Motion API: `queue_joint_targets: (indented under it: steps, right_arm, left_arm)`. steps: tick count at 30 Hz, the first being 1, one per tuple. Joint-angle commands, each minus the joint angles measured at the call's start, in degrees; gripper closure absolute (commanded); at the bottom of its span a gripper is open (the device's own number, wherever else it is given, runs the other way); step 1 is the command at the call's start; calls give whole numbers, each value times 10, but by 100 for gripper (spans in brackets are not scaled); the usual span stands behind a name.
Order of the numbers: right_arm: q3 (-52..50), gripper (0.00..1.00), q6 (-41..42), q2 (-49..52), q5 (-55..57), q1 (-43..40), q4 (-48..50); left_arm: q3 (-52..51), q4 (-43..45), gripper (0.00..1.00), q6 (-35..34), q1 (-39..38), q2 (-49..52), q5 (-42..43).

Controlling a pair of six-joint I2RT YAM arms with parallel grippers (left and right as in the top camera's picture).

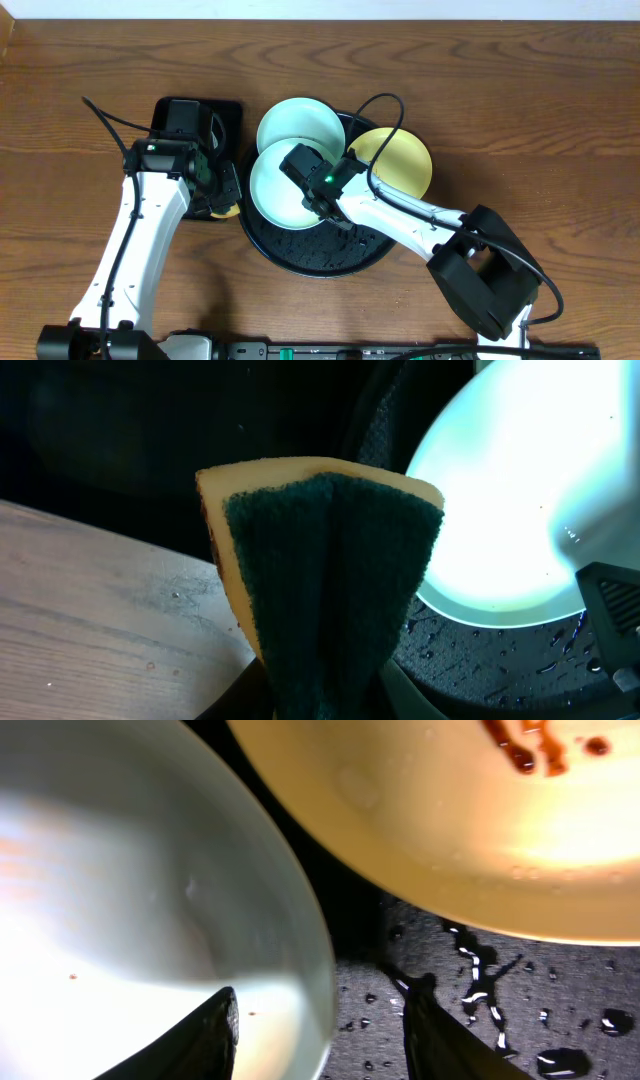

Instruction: Clean dirty plates on tray and stack at the side

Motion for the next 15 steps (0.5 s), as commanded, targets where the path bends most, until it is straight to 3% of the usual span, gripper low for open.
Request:
queue_joint_targets:
  steps: [1,3,4,10,13,15]
  right_arm:
    - [-1,52,-3,17,-3,-1,6]
    - [-1,73,-3,21,-9,-1,10]
    - [-1,79,-3,23,-11,-1,13]
    - [-1,80,-2,34,-19,-1,26]
    - [-1,76,1,34,-19,-1,25]
    - [-1,81,1,34,-19,-1,26]
  left_arm:
    - [8,-3,76,10,3,0,-7]
    - [8,-3,76,10,3,0,-7]
    - [8,-3,76,10,3,0,-7]
    - [8,-3,76,10,3,0,-7]
    - [8,-3,76,10,3,0,-7]
    - [8,-3,76,10,3,0,-7]
